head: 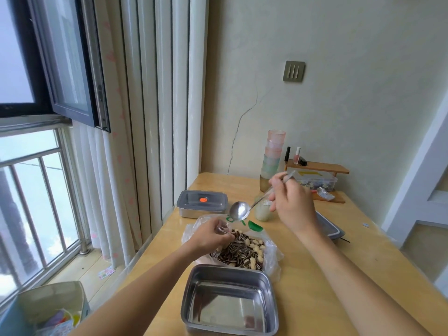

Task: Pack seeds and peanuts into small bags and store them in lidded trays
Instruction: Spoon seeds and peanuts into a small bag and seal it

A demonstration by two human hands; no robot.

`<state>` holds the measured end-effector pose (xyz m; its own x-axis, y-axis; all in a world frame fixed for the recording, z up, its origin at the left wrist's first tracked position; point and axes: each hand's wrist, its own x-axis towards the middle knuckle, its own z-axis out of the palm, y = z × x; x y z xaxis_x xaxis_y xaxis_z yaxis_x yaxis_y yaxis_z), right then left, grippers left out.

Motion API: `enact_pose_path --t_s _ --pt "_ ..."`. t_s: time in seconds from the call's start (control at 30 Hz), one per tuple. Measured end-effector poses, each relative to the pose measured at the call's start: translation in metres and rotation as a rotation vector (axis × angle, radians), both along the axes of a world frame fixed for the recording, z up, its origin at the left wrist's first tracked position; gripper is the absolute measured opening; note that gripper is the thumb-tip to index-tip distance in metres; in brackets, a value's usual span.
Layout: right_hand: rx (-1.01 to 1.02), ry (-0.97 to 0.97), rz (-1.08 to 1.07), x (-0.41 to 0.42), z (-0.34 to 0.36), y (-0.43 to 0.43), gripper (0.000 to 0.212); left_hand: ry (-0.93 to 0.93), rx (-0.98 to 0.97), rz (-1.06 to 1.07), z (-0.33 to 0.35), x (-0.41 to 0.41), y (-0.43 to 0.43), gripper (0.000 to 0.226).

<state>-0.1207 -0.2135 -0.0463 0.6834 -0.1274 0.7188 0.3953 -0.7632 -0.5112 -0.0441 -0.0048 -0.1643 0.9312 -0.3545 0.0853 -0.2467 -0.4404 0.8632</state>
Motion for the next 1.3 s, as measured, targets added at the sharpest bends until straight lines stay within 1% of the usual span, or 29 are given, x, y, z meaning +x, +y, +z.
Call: enact_pose_path --t_s 0.1,0.17,0.3,0.37,0.57,0.7,0.87,1.17,1.3 --pt "0.258 0.132 -0.047 0.003 -0.006 -0.013 0.034 -0.035 0.028 0.041 0.003 0.000 0.005 0.040" --pt "0.390 0.221 -0.074 0.003 -0.013 -0.019 0.038 -0.055 0.028 0.087 0.005 0.001 0.008 0.047" --pt "0.691 0.335 -0.085 0.000 -0.029 -0.021 0.046 -0.031 -0.026 0.186 0.007 0.002 0.013 0.052" --pt "0.777 0.372 -0.082 -0.002 -0.036 -0.017 0.050 -0.019 -0.043 0.215 0.007 0.003 0.015 0.053" --pt "0.731 0.499 -0.110 -0.007 -0.054 -0.004 0.054 -0.011 -0.051 0.241 0.006 0.003 0.015 0.058" --pt "0.764 0.533 -0.043 -0.010 -0.057 0.005 0.052 0.000 -0.041 0.250 0.002 0.004 0.016 0.061" --pt "0.776 0.506 0.023 -0.012 -0.056 0.014 0.042 -0.022 0.052 0.254 0.005 0.001 0.014 0.063" --pt "0.631 0.424 -0.043 -0.006 -0.055 0.006 0.040 -0.040 0.137 0.229 0.003 -0.002 0.018 0.065" --pt "0.542 0.376 -0.035 -0.006 -0.059 0.011 0.033 -0.055 0.177 0.234 0.002 -0.001 0.016 0.061"
